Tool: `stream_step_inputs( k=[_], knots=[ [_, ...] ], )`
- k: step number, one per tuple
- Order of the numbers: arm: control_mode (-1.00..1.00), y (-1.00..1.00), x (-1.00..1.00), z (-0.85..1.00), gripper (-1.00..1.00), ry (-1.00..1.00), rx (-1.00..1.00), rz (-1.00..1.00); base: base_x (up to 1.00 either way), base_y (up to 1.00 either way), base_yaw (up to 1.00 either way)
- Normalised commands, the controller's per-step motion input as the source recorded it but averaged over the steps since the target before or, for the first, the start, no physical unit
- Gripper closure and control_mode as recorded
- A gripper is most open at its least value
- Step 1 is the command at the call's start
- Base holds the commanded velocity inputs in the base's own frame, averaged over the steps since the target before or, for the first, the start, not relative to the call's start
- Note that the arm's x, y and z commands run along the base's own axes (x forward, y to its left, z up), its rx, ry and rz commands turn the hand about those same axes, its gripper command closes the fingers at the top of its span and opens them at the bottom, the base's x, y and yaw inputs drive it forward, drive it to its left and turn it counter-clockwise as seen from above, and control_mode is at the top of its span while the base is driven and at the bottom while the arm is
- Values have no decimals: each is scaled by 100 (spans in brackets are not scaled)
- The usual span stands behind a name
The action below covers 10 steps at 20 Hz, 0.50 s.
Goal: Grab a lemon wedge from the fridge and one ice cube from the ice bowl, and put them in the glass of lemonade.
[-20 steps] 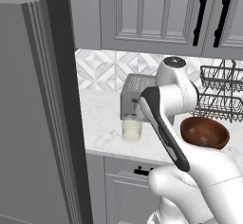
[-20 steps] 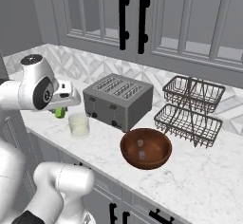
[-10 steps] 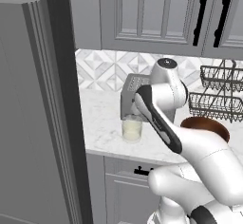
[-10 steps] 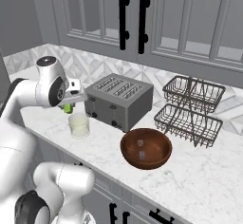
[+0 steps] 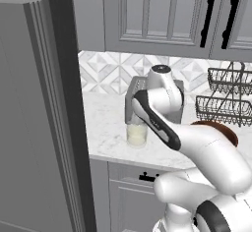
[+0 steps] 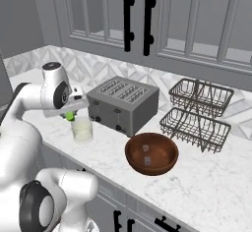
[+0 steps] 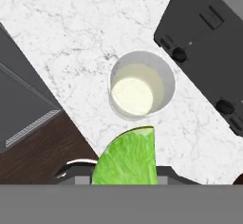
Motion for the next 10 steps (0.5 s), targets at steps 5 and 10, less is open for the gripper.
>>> stream_step_inputs(
  k=[5,10],
  knots=[
    [-100,19,27,-19,100,14,-4,2,0,0,0],
    [-100,2,25,-11,100,1,0,0,0,0,0]
  ],
)
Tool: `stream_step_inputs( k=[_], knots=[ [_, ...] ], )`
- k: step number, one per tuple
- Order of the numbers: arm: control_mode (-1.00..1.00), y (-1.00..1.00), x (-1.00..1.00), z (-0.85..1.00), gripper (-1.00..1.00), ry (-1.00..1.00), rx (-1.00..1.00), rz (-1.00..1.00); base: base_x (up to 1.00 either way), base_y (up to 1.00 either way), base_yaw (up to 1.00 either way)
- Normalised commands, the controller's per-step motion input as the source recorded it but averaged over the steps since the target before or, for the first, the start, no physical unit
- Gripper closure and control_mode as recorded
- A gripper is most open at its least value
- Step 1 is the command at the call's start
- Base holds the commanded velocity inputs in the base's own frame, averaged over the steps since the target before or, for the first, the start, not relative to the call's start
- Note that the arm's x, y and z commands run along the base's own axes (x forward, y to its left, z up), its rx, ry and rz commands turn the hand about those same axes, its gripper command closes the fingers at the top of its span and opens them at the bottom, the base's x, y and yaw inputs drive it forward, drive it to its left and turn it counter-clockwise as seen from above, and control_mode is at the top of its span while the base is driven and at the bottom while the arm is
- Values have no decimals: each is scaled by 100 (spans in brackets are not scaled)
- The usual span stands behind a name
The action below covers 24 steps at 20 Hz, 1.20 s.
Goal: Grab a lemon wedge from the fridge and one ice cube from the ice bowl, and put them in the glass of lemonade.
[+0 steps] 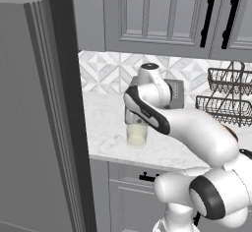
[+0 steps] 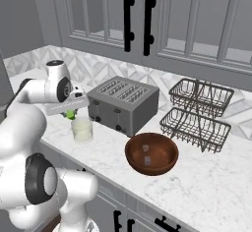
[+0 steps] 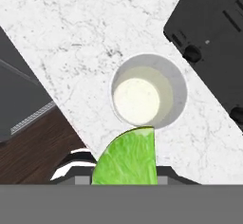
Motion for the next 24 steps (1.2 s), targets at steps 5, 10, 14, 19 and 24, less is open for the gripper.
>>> stream_step_inputs(
  k=[5,10,14,19,24],
  knots=[
    [-100,0,18,-22,100,0,0,0,0,0,0],
    [-100,0,12,-18,100,0,0,0,0,0,0],
    [-100,-13,8,-19,100,0,0,0,0,0,0],
    [-100,-5,1,-10,100,0,0,0,0,0,0],
    [-100,0,37,0,100,0,0,0,0,0,0]
  ],
)
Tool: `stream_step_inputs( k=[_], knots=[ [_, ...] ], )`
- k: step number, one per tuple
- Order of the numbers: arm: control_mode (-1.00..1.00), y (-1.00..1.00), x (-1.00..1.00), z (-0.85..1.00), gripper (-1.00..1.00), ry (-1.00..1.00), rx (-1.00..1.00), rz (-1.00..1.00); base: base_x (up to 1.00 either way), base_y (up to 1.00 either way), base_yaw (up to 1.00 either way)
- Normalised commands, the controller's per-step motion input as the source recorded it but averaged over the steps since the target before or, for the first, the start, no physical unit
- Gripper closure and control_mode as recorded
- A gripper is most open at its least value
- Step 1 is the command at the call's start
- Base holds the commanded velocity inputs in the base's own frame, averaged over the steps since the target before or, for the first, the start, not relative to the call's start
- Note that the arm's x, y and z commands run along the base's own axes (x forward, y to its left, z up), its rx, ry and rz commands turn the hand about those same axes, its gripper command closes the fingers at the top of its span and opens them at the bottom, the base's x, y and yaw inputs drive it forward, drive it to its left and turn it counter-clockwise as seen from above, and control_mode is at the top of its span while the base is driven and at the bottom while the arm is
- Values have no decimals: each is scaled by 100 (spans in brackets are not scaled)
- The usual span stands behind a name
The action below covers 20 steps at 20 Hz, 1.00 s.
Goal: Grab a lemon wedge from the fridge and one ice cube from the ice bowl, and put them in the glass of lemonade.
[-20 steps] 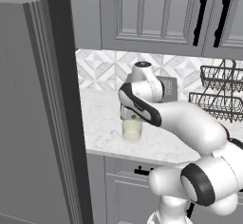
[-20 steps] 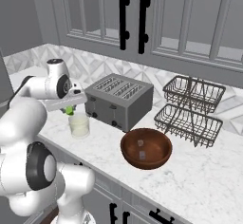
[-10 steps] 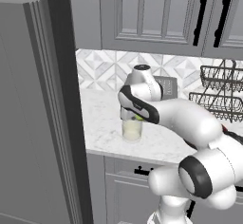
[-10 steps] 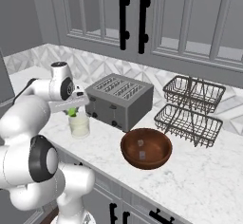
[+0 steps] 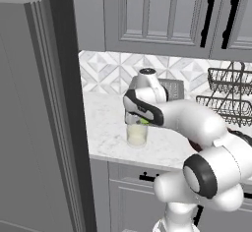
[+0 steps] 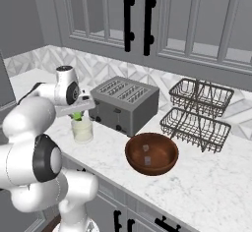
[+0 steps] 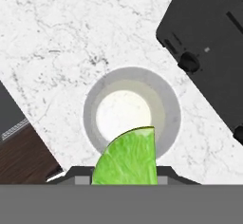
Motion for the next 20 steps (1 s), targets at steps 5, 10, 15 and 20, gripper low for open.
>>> stream_step_inputs(
  k=[5,10,15,20],
  knots=[
    [-100,-2,25,0,100,5,0,0,0,0,0],
    [-100,0,27,0,100,13,0,0,0,0,0],
    [-100,0,10,0,100,2,0,0,0,0,0],
    [-100,3,13,-1,100,0,0,0,0,0,0]
  ],
)
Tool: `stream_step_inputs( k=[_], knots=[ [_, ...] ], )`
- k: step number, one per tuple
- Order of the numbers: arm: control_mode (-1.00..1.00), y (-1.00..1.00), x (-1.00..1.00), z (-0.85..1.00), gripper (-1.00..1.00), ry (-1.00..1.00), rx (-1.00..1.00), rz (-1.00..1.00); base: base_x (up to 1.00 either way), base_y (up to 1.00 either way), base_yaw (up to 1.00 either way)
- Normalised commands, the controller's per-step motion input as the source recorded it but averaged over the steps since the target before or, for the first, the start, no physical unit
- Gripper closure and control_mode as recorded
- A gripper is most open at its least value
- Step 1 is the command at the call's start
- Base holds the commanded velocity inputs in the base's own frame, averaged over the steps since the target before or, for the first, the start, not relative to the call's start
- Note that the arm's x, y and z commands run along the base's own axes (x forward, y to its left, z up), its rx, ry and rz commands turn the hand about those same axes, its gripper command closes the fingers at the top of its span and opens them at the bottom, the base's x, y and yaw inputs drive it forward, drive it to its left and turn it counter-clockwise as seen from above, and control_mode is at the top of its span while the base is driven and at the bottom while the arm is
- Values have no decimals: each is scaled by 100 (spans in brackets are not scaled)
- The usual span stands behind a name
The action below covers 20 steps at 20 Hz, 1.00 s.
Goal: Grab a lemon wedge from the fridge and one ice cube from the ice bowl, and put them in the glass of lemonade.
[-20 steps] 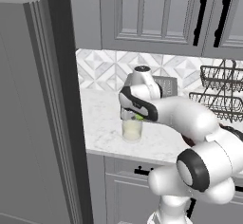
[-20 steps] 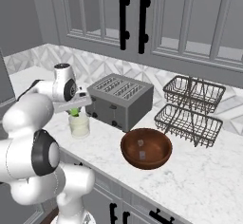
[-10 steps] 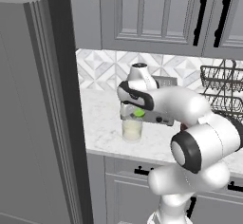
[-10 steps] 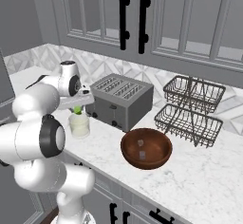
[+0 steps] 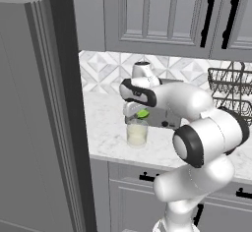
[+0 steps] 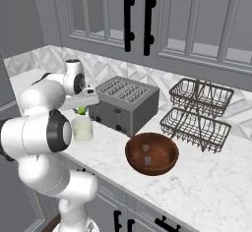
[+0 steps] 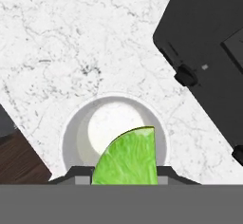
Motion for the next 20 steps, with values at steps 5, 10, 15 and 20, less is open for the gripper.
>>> stream_step_inputs(
  k=[5,10,15,20],
  knots=[
    [-100,8,0,-16,100,-5,-1,0,0,0,0],
    [-100,6,0,-15,100,-6,0,0,0,0,0],
    [-100,0,0,-8,100,-6,0,0,0,0,0],
    [-100,0,0,0,-100,0,0,0,0,0,0]
  ],
)
